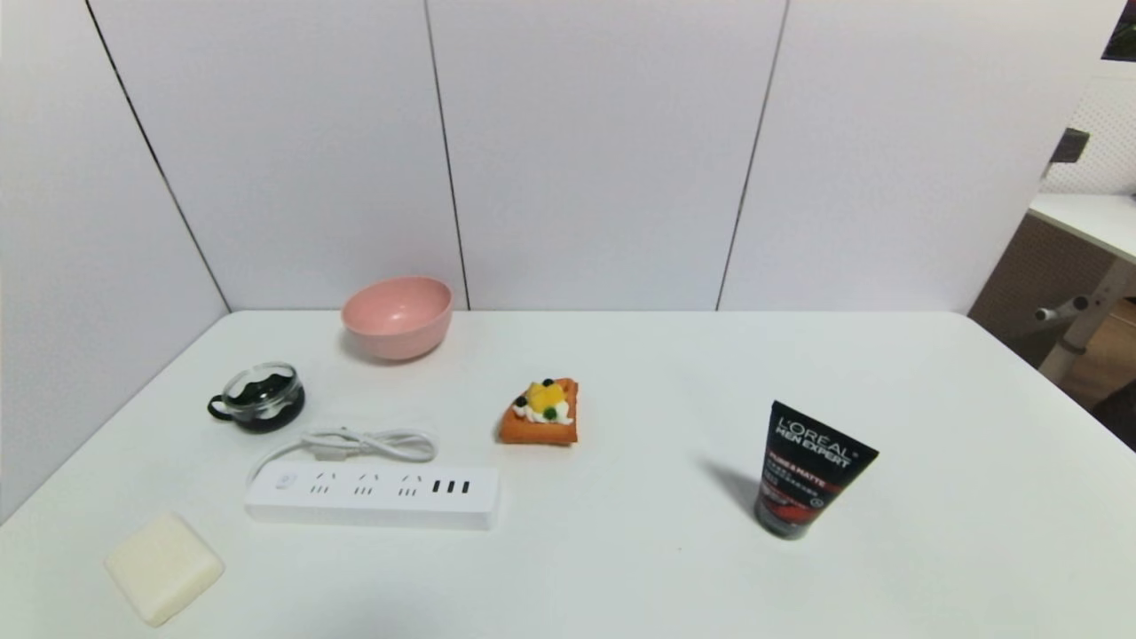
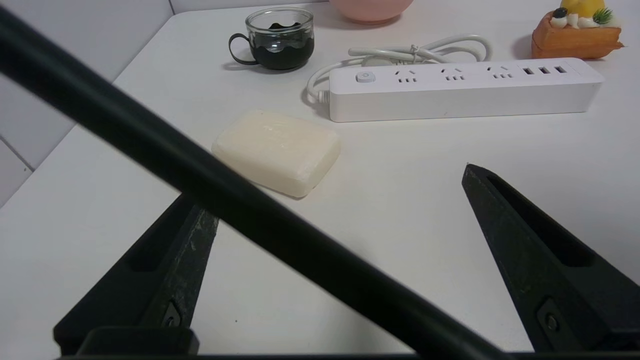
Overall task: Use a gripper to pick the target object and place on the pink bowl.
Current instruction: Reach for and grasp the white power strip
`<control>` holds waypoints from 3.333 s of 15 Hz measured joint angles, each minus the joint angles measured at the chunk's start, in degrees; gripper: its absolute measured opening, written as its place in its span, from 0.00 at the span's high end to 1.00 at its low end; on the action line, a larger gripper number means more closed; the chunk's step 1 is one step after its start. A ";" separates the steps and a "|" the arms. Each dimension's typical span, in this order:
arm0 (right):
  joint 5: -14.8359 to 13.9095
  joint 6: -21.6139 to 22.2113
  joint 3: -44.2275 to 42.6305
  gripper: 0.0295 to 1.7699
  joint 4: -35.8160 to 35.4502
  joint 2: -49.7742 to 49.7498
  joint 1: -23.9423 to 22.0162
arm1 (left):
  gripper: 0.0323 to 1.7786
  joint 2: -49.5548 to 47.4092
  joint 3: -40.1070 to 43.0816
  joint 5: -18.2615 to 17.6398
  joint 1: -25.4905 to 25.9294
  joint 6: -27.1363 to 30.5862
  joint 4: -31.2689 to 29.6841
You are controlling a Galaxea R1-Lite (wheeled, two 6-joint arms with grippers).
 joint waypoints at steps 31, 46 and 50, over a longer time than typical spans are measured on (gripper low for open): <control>-0.02 0.00 0.00 0.03 0.00 0.00 0.00 | 0.05 54.63 -49.84 -1.07 -0.84 4.05 3.58; -0.05 0.00 0.00 0.03 0.00 0.00 0.00 | 0.05 88.49 -71.83 -49.40 -1.43 54.67 33.98; -0.02 0.00 0.00 0.03 -0.02 0.00 0.00 | 0.05 91.67 -65.18 -52.32 2.62 69.43 35.15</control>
